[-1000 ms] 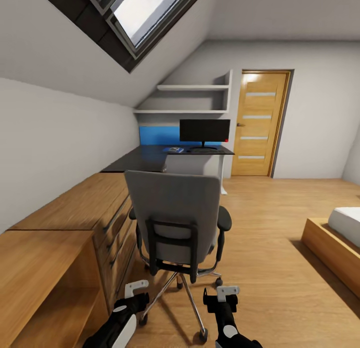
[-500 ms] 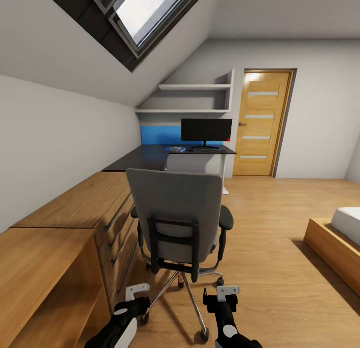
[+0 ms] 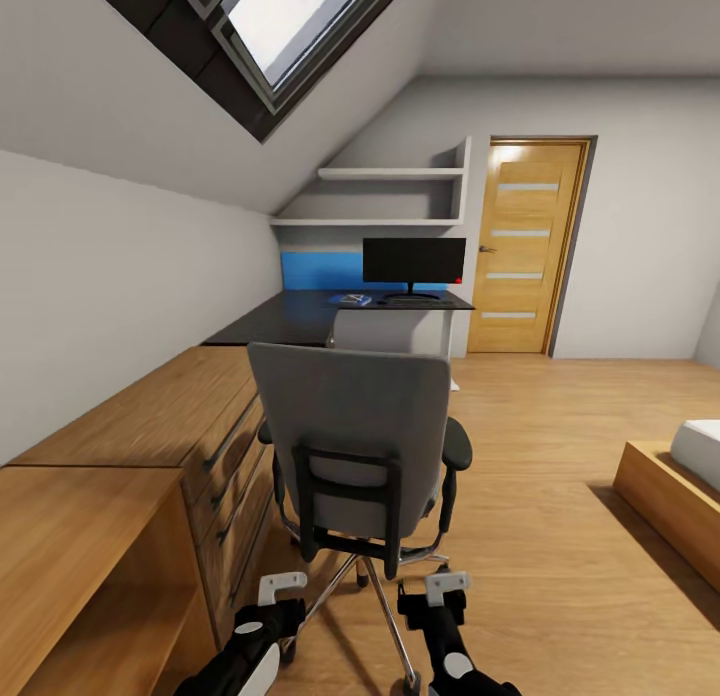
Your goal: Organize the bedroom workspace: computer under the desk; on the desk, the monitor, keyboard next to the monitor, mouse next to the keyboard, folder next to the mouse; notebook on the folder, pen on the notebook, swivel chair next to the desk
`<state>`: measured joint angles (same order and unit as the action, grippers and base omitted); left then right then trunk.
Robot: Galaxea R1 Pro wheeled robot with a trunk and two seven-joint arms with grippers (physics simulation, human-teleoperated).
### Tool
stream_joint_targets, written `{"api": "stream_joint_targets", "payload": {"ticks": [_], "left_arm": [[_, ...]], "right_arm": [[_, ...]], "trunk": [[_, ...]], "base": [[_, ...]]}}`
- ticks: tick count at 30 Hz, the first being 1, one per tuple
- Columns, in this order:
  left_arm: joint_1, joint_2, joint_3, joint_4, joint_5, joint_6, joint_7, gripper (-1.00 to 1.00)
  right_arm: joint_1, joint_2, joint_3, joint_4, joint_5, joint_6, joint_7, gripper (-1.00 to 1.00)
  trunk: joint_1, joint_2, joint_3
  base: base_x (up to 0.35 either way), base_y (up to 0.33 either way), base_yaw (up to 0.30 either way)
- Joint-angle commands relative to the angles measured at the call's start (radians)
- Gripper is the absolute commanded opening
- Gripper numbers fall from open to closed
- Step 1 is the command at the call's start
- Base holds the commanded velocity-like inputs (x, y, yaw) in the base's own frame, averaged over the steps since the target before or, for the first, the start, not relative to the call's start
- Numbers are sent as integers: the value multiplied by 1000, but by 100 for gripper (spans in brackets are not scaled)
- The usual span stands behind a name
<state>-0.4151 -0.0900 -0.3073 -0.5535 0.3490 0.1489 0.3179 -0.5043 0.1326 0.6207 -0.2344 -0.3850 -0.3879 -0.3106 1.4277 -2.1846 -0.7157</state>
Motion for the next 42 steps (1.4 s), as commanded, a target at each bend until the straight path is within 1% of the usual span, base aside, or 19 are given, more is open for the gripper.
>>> {"api": "stream_joint_targets", "payload": {"ticks": [1,5,9,32,37,40,42], "left_arm": [[-1,1,-7,-2,8,4,9,100],[-1,1,-7,-2,8,3,9,100],[-1,1,-8,-4,9,3,10,100],[-1,-2,-9,-4,10,0,14,100],[-1,-2,-9,-4,10,0,13,100],[-1,-3,-11,-3,9,1,13,100],[-1,-3,-11,-3,9,1,13,100]], "right_arm": [[0,0,8,1,-7,-3,15,100],[2,1,8,10,-6,-3,49,100],[3,1,8,20,-1,-3,58,100],[3,-1,8,21,12,-7,61,100],[3,0,8,20,12,-8,59,100],[3,1,8,20,12,-8,59,100],[3,1,8,20,13,-8,59,100]], "trunk": [[0,-1,-1],[0,-1,-1],[0,-1,-1],[88,-162,-73],[88,-162,-73],[99,-183,-83],[99,-183,-83]], "base": [[4,0,0],[2,0,0],[0,0,0],[0,0,0],[0,0,0],[0,0,0],[0,0,0]]}}
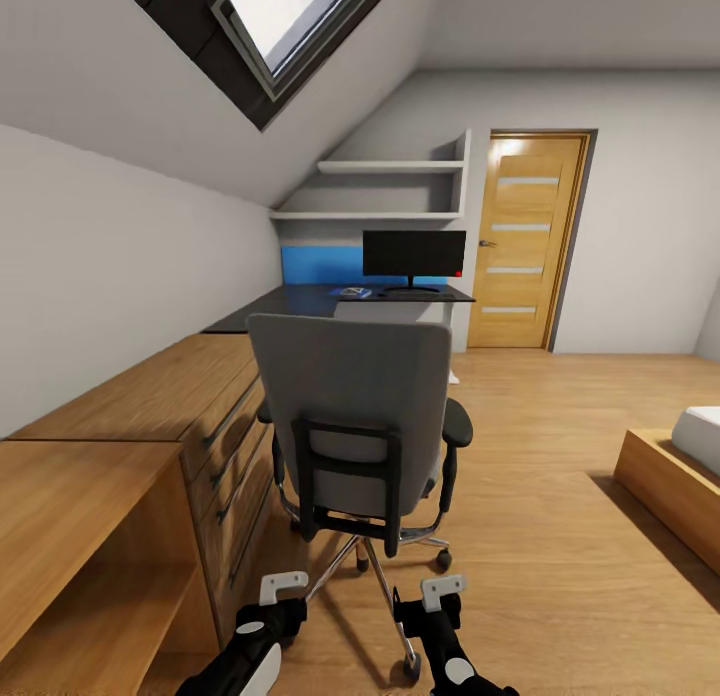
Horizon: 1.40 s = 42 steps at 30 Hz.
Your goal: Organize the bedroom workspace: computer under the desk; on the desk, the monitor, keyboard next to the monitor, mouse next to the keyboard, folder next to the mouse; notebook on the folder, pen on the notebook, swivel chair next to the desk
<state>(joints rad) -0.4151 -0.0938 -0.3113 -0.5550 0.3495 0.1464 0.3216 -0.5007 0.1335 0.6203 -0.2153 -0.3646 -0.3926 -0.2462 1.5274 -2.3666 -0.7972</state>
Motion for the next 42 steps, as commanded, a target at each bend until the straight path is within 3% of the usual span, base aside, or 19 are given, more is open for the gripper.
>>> {"api": "stream_joint_targets", "payload": {"ticks": [1,33,35,42], "left_arm": [[-1,1,-7,-2,8,4,8,100],[-1,4,-9,0,5,2,5,100],[-1,4,-29,0,6,1,6,100],[-1,5,-35,1,6,1,7,100]], "right_arm": [[-1,0,9,1,-7,-3,-5,100],[-1,-2,7,5,-8,-34,-7,100],[-1,-2,7,5,-8,-34,-7,100],[-1,-2,7,5,-8,-34,-7,100]], "trunk": [[0,0,-1],[0,0,-1],[0,0,-1],[0,0,-1]], "base": [[0,0,0],[138,0,0],[291,-7,0],[302,-97,0]]}}
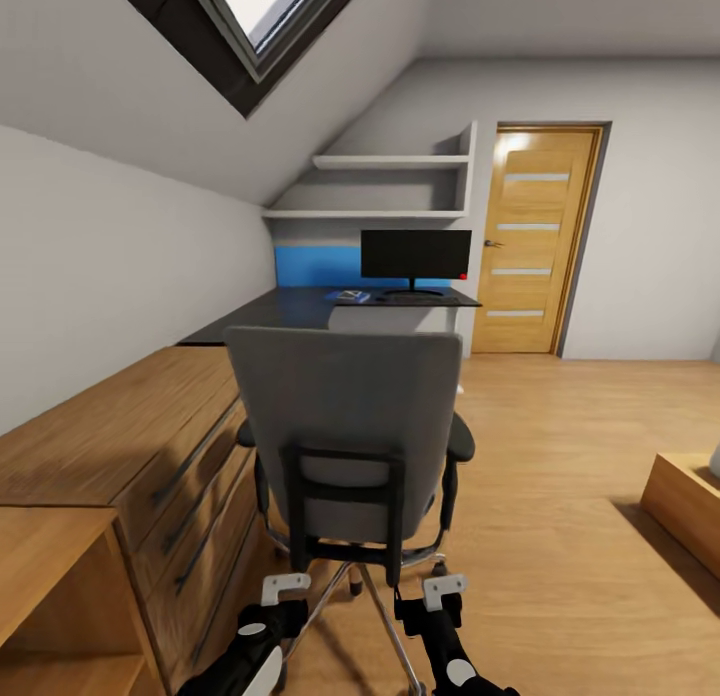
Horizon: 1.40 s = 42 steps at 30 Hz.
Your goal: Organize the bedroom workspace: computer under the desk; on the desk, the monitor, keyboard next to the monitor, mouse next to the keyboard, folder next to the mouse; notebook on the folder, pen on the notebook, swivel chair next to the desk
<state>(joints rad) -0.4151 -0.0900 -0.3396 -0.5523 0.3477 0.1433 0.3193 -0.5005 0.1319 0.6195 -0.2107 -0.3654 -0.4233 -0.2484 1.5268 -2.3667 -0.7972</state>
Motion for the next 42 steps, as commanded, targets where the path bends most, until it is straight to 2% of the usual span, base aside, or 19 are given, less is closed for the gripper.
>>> {"api": "stream_joint_targets", "payload": {"ticks": [1,9,13,19,31,42], "left_arm": [[-1,1,-7,-2,8,4,9,100],[0,0,-8,5,8,-28,9,100],[-1,0,-20,15,7,-37,9,100],[0,0,-24,17,8,-39,9,100],[0,1,-24,17,8,-39,9,100],[-1,1,-23,18,10,-39,8,100]], "right_arm": [[-1,0,8,1,-7,-3,-5,100],[-1,0,8,1,-7,-3,-5,100],[-1,0,8,0,-7,-3,-5,100],[-1,0,8,0,-7,-3,-5,100],[-1,0,8,0,-7,-3,-4,100],[-1,0,9,1,-4,-3,-2,100]], "trunk": [[0,0,-1],[0,0,2],[0,0,3],[0,0,3],[0,0,3],[0,0,3]], "base": [[303,-129,0],[302,-132,-46],[154,-53,-26],[6,-4,-2],[-160,49,0],[115,1,0]]}}
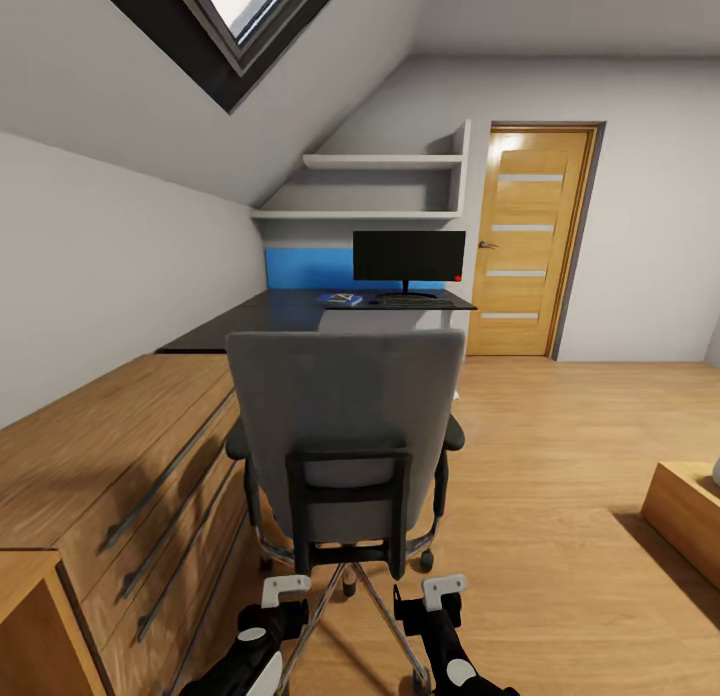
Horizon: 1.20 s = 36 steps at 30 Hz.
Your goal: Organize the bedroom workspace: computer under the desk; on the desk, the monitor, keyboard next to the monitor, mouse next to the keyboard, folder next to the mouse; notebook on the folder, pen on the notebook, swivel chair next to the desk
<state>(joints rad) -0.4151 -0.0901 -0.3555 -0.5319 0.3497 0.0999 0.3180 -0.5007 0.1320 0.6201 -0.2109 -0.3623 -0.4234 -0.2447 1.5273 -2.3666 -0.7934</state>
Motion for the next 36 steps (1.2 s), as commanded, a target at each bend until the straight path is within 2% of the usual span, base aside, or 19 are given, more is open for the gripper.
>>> {"api": "stream_joint_targets", "payload": {"ticks": [1,11,29,36], "left_arm": [[-1,1,-8,-2,8,4,9,100],[-1,1,-8,-2,8,4,8,100],[-1,1,-8,-2,6,3,12,100],[-1,0,-8,9,8,-37,11,100]], "right_arm": [[-1,0,9,1,-7,-3,-5,100],[0,1,9,1,26,-3,-5,100],[1,1,9,5,28,-3,-5,100],[1,1,9,5,28,-3,-5,100]], "trunk": [[0,0,-1],[0,0,-1],[0,0,-1],[0,0,-1]], "base": [[44,0,0],[158,0,0],[116,0,0],[109,-29,0]]}}
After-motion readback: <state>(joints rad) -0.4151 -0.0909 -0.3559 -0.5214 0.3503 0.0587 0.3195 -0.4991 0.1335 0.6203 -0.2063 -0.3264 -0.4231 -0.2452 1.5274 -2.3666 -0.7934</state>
